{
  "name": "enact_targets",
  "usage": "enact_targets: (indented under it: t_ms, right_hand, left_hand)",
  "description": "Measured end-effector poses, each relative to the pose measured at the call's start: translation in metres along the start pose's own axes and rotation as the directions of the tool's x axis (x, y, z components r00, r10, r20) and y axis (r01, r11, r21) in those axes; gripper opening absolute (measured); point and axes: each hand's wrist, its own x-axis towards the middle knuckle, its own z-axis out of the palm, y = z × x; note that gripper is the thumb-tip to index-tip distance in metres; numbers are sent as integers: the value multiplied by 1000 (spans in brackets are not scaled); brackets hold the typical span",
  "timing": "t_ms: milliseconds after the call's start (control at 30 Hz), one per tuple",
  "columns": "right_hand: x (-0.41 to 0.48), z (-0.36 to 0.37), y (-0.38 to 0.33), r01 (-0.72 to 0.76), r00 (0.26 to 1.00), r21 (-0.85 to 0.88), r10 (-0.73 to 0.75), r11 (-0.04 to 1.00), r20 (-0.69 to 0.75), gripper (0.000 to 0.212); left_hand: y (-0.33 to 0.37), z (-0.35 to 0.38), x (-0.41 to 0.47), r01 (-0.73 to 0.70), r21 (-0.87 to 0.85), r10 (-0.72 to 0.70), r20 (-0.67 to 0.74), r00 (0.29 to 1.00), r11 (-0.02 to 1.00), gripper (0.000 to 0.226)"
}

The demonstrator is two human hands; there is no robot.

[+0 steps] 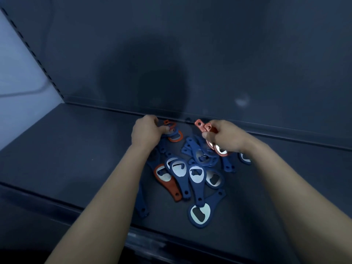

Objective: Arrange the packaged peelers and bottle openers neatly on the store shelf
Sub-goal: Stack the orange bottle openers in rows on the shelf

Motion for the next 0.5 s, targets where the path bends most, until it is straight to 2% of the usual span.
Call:
enact_targets:
  t_ms: [133, 233, 333, 433, 500]
  right_hand:
    - [2, 9, 6, -12, 995, -13, 11, 1000, -98, 18]
    - [7, 14, 3, -16, 991, 15, 18, 1000, -131, 22]
    - [14, 19, -6, 0, 990, 1, 1, 1000, -140, 26]
    - [22, 25, -20, 34, 992, -41, -39, 999, -117, 23]
    - [31, 31, -29, 46, 992, -75, -54, 996, -115, 23]
  left_hand:
    - [6, 0, 8, 20, 120, -38, 145, 989, 993, 42]
    - [4, -2, 7, 45, 58, -56, 220, 974, 997, 41]
    - [-2, -7, 2, 63, -49, -53, 175, 983, 997, 26]
    - [-9, -20, -6, 43, -112, -32, 99, 995, 993, 18]
    - [-13, -29, -15, 61, -187, -42, 105, 994, 980, 17]
